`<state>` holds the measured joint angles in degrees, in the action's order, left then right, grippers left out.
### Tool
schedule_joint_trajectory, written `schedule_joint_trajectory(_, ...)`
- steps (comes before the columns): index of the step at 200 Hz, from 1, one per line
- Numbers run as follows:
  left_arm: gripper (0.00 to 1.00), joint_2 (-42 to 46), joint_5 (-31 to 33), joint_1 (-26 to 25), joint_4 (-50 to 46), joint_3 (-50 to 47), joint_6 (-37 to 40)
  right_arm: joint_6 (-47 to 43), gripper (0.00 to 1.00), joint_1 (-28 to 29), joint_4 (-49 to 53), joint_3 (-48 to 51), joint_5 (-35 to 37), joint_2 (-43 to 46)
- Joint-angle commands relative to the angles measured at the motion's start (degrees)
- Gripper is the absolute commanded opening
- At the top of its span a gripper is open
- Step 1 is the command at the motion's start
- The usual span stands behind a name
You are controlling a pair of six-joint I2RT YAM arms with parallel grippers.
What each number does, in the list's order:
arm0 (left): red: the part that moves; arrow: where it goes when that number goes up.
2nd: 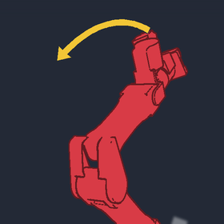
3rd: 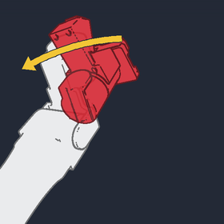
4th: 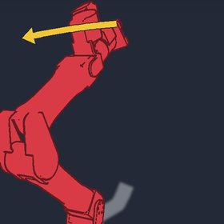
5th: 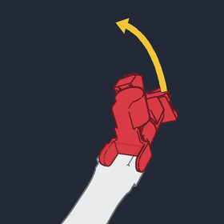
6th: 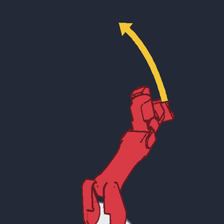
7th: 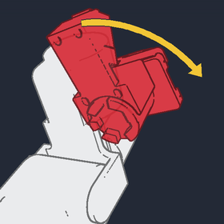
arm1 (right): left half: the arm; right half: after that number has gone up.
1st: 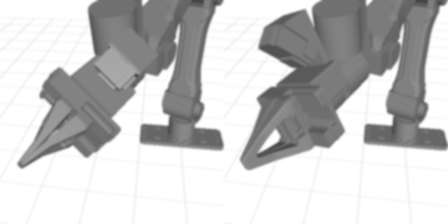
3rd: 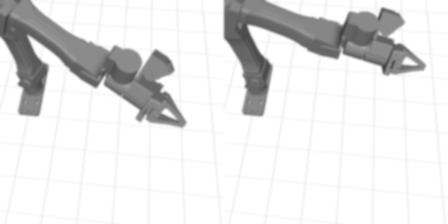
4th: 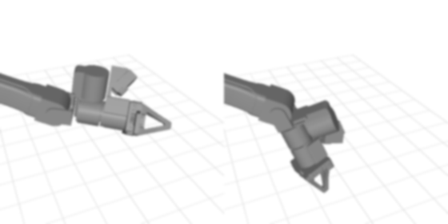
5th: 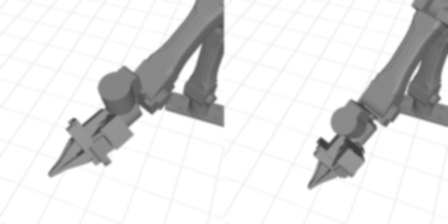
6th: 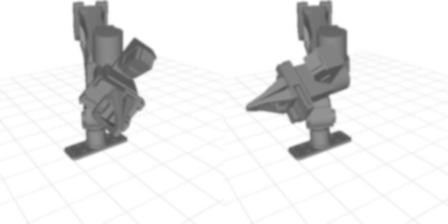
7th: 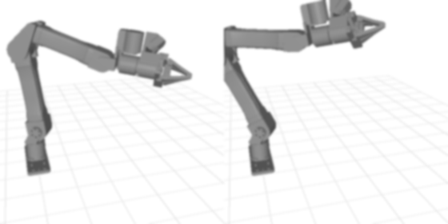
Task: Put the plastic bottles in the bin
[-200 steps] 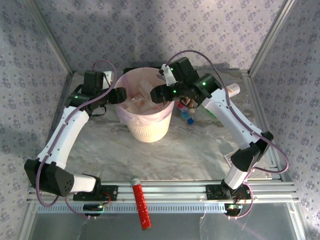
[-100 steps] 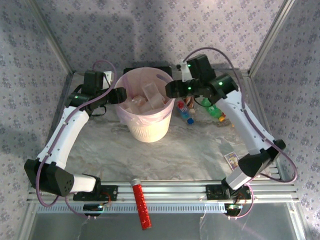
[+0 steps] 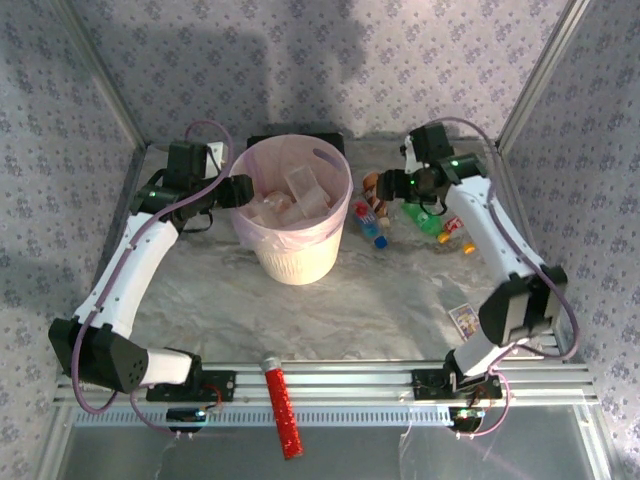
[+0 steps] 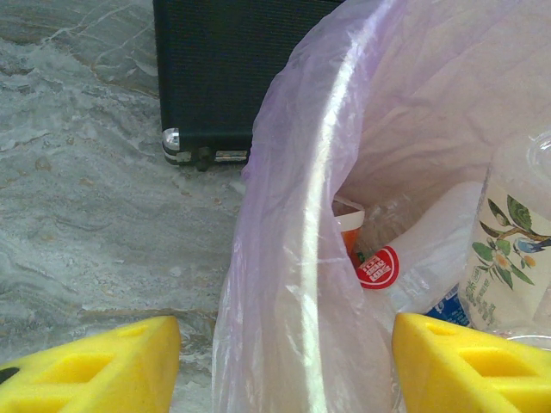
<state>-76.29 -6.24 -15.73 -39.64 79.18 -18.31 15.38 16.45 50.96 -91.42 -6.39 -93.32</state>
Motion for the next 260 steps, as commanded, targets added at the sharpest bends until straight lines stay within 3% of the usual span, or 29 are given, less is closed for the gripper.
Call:
schedule_joint_trajectory(1,0.66,0.0,-0.5,0.6,-0.7,0.4,0.3,-1.4,0.78,0.8,-3.0,1.6,-0.8,-4.5)
schedule_joint_trajectory(68,0.66,0.5,-0.2,0.6,-1.4,0.6,0.5,-1.5,0.83,4.4,-6.1,-0.9,-2.6,-17.9)
schedule_joint_trajectory(151,0.66,0.4,-0.3,0.6,-1.2,0.6,0.6,-1.1,0.81,6.0,-5.7,-2.7,1.3,-25.6)
schedule_joint_trajectory(185,0.66,0.4,-0.4,0.6,-1.4,0.9,0.6,-0.1,0.74,6.2,-7.4,-2.1,-0.2,-27.1)
schedule_joint_trajectory(227,0.66,0.6,-0.1,0.6,-1.9,1.2,0.9,0.6,0.57,6.3,-7.7,-1.2,-0.8,-24.7)
schedule_joint_trajectory(260,0.66,0.4,0.0,0.6,-1.8,1.2,0.8,0.4,0.55,6.2,-6.4,-0.3,-1.2,-18.7)
